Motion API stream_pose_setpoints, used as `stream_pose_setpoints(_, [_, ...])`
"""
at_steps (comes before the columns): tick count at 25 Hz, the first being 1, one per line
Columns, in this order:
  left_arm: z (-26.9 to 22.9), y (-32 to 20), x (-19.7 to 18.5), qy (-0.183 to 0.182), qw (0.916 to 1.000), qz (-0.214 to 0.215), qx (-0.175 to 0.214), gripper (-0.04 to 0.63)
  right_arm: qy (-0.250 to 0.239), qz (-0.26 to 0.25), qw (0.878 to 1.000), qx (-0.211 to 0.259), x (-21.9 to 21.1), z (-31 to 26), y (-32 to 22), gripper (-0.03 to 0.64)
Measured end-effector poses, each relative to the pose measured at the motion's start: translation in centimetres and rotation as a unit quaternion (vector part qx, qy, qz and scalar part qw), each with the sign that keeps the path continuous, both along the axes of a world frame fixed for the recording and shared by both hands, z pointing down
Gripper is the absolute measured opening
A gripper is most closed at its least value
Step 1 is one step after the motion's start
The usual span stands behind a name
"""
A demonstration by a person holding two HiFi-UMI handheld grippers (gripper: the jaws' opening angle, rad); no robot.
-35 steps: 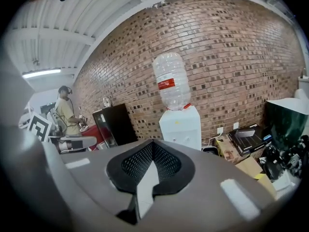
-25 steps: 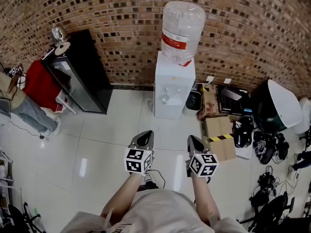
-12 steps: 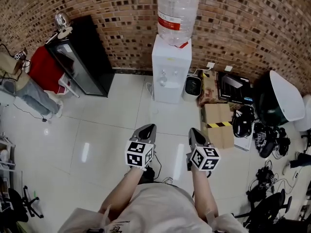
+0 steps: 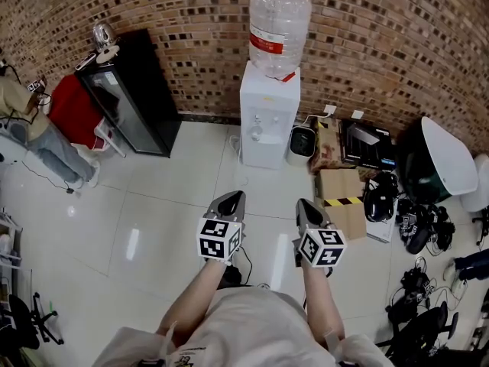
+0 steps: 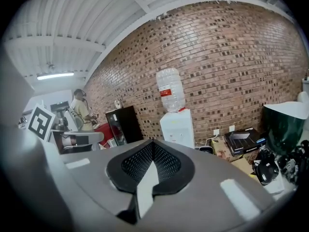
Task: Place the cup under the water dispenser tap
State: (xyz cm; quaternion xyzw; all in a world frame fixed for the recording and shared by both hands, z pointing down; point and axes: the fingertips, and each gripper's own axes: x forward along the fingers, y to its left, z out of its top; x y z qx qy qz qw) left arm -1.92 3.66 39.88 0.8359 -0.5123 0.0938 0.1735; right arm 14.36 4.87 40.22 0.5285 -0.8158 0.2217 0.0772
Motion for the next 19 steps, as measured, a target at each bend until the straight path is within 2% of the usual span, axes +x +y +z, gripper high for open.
stream_pose_setpoints(19, [-0.2, -2.2, -1.0, 0.001, 1.0, 0.005, 0.003, 0.012, 0.002, 0.002, 1.0, 0.004, -1.5, -0.6, -1.8, 0.0])
